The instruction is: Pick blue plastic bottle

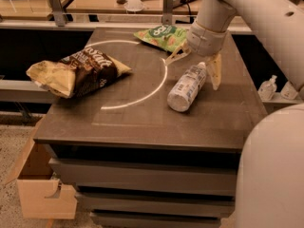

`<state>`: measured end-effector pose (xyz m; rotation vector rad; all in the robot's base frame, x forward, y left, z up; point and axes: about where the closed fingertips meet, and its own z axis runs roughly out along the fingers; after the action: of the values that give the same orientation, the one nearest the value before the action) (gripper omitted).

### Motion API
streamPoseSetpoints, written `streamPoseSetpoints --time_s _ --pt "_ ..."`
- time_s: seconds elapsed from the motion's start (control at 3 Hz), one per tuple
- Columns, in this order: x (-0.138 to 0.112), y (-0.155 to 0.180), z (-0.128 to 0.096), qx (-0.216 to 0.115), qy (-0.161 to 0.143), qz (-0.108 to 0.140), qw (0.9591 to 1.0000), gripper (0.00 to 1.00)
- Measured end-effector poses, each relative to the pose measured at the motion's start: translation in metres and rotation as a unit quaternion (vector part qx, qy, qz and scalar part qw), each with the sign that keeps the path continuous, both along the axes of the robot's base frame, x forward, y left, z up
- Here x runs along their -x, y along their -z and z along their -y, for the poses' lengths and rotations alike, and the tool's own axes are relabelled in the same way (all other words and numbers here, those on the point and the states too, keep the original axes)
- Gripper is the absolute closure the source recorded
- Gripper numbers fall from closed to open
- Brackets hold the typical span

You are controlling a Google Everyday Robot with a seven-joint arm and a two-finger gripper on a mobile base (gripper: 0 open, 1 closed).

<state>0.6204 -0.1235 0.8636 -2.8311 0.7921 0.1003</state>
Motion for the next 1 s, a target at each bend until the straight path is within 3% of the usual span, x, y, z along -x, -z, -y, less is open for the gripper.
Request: streamPoseSetpoints --time_s 0.33,0.67,1.0 --pt "-0.008 0.013 -0.009 0.010 -0.016 -0.008 0.9998 0.41" --pt "-0.012 0.005 -0.013 0.014 -0.006 -0.004 0.9999 0.64" --pt "-0.013 -0.029 -0.008 -0.012 0.050 0.012 0.9986 0.88"
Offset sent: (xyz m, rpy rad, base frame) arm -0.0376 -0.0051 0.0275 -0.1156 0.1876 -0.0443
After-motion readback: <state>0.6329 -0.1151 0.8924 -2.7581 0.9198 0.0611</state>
